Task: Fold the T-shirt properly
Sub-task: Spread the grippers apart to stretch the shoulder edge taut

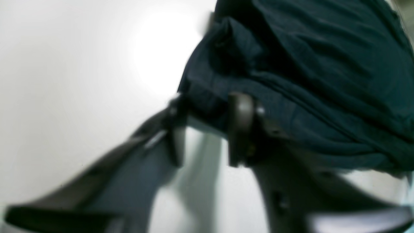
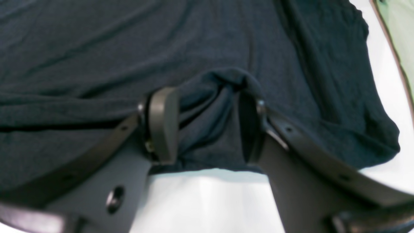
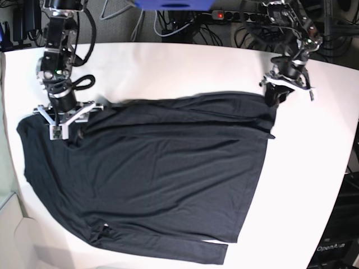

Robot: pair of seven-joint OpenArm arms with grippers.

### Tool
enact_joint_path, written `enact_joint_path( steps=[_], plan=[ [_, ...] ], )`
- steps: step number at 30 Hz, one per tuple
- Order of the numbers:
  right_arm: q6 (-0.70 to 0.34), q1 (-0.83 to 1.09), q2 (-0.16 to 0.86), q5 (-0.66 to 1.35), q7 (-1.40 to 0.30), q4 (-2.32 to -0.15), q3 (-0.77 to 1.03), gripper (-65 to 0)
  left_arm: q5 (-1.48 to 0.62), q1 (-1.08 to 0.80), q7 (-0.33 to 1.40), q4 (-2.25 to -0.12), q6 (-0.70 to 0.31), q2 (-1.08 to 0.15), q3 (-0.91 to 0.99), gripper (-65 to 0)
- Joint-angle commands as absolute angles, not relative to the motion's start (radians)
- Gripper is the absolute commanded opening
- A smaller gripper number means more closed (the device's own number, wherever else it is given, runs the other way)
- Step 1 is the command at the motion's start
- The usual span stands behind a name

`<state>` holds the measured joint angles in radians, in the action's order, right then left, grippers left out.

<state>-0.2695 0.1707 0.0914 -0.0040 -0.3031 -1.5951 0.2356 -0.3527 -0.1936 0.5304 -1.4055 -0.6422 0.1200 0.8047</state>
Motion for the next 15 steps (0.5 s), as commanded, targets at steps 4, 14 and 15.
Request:
enact_joint_path(
  steps=[4, 14, 15],
  plan=[
    [-0.277, 0.170, 0.101, 0.001, -0.277, -1.615, 0.240, -34.4, -0.338, -0.162, 0.553, -1.408, -0.634, 0.122, 0.802, -60.3],
    [-0.277, 0.194, 0.117, 0.001, -0.275, -1.616, 0.242, -34.4, -0.349, -0.133, 0.553, -1.379, -0.634, 0.124, 0.803, -61.2],
    [-0.277, 0.196, 0.117, 0.001, -0.275, -1.616, 0.242, -34.4, -0.349, -0.130, 0.553, -1.379, -0.634, 0.124, 0.806, -61.2]
  ],
)
